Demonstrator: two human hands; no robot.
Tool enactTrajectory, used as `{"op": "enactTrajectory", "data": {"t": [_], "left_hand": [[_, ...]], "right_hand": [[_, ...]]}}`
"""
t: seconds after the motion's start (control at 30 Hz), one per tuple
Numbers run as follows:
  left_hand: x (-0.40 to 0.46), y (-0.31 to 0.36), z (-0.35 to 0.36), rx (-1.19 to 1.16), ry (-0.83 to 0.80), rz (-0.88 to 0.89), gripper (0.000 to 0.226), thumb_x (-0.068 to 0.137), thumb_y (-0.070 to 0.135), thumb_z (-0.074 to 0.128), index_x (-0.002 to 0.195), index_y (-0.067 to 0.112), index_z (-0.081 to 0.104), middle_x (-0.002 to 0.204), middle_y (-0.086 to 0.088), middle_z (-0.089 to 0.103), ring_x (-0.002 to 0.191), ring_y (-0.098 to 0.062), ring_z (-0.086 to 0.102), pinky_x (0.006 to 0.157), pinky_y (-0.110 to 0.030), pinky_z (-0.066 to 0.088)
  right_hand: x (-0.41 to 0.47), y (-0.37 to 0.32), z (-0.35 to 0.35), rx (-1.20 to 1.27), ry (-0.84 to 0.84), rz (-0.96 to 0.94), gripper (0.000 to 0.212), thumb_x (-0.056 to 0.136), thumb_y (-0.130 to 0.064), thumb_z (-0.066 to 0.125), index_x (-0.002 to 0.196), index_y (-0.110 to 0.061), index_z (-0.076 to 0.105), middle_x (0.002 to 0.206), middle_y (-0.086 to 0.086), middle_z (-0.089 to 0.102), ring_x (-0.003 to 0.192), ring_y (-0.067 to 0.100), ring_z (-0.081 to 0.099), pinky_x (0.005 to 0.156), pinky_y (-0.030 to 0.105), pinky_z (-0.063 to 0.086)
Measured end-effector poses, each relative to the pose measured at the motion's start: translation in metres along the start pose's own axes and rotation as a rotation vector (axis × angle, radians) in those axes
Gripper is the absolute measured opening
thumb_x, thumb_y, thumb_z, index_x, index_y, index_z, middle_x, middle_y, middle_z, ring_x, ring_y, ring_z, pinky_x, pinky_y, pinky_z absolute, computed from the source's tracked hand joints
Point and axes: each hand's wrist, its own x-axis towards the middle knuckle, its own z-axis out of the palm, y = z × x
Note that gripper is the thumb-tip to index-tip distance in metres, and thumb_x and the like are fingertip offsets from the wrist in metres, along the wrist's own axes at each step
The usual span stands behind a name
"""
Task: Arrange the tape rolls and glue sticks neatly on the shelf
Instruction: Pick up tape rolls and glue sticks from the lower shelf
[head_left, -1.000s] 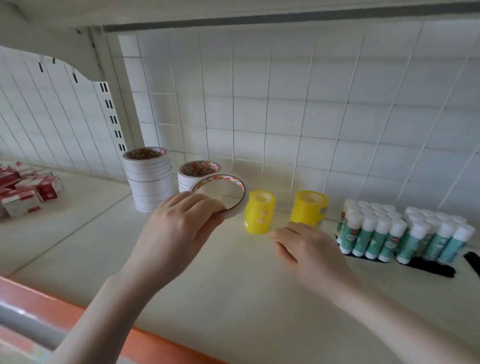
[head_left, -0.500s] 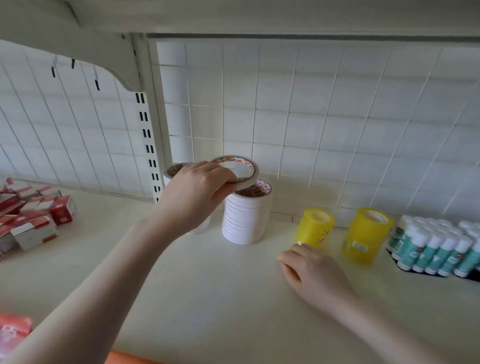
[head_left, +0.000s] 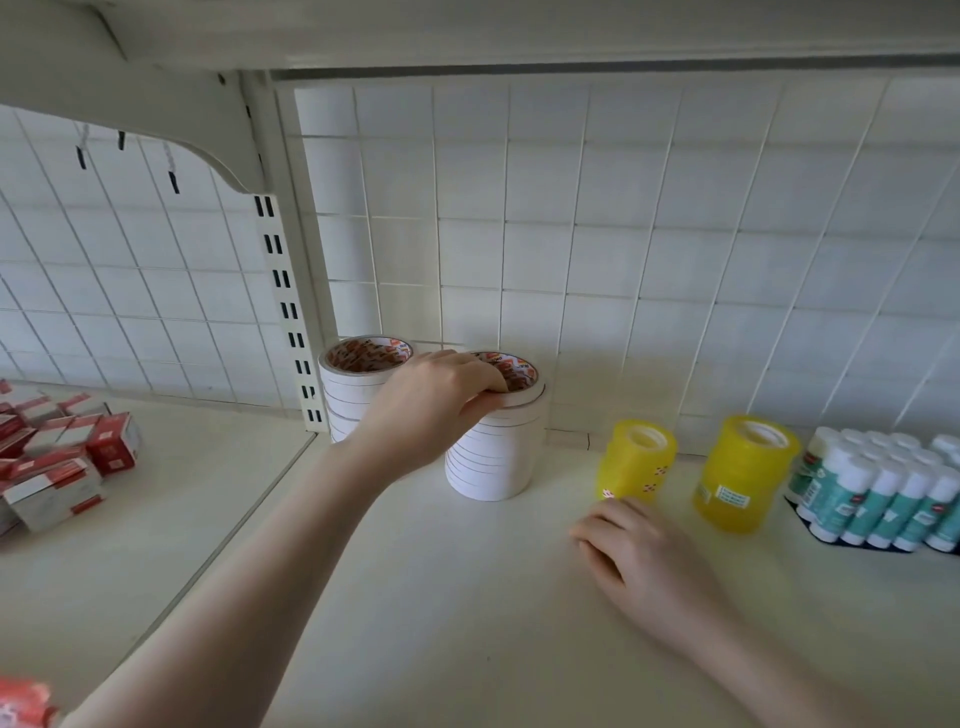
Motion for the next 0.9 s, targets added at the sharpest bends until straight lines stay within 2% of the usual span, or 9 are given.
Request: {"op": "enactTrajectory", "data": {"t": [0.2,0.43,0.9], "left_hand": [[0.003,0.0,0.002,-0.039,-0.023,-0.004,0.024,0.086,0.032,0.051,0.087,0.015,0.069,0.077,0.001,0.066,0.072,-0.022,0.058,0.061,-0.026,0.036],[0.009,-0.001,0.003,-0.125,-0.089,-0.044,0.03,0.084,0.04,0.048,0.09,0.019,0.069,0.084,0.005,0.067,0.078,-0.016,0.058,0.065,-0.035,0.048],[0.011,-0.003,0.003,-0.193,-0.137,-0.056,0.028,0.083,0.04,0.05,0.089,0.02,0.069,0.082,0.008,0.066,0.077,-0.014,0.056,0.068,-0.041,0.049]], "right_hand": [[0.001,0.0,-0.001,0.007,-0.018,0.007,0.025,0.084,-0.028,0.042,0.074,-0.024,0.064,0.073,-0.008,0.055,0.072,0.015,0.056,0.054,0.027,0.049],[0.0,0.002,0.0,0.014,-0.028,0.018,0.025,0.086,-0.029,0.041,0.078,-0.023,0.064,0.076,-0.008,0.055,0.074,0.016,0.056,0.054,0.03,0.05],[0.002,0.001,-0.003,0.023,-0.042,0.025,0.027,0.086,-0.03,0.04,0.079,-0.022,0.065,0.076,-0.007,0.054,0.074,0.016,0.055,0.056,0.029,0.05]]}}
